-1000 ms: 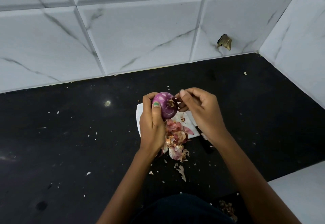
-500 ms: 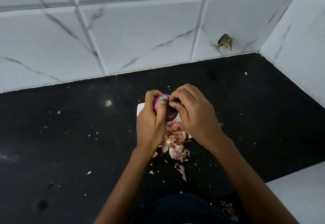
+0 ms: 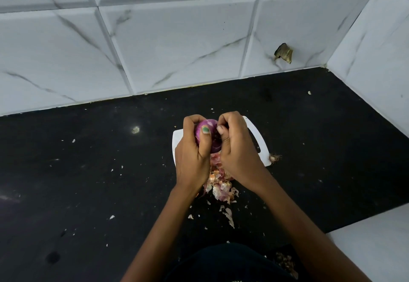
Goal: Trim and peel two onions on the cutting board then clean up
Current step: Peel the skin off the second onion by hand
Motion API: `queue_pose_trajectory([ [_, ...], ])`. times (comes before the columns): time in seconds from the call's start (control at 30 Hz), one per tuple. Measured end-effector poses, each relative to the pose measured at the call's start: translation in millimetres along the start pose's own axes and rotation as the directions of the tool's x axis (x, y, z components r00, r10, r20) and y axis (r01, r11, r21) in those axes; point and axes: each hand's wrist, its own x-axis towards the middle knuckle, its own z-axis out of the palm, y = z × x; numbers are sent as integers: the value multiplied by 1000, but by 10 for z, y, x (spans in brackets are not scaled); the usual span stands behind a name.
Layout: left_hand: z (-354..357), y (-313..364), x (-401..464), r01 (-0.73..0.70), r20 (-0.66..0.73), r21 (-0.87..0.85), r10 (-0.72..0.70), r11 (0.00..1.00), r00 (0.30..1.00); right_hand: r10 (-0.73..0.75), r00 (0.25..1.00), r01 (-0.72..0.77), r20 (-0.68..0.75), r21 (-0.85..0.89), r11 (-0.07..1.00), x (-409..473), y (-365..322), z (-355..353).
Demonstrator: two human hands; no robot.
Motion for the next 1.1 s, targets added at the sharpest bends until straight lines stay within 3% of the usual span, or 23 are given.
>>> queue_pose_trajectory([
  [0.23, 2, -57, 0, 18, -86, -63, -23, 998, 996, 198, 973, -157, -114, 298, 942, -75, -57, 21],
  [0.4, -57, -106, 24, 10, -67, 9, -10, 1000, 998, -126, 989, 132, -71, 84, 988, 12, -39, -179],
  [0.53, -74, -114, 32, 0, -39, 79, 3, 997, 999, -210, 978, 210, -16, 13, 978, 61, -16, -202],
  [0.87, -139, -108, 49, -113, 18, 175, 111, 978, 994, -168, 975, 198, 143, -231, 953, 90, 8, -157],
  [1.1, -77, -103, 48, -87, -23, 124, 91, 988, 996, -37, 996, 41, 79, -41, 998, 0, -4, -44],
])
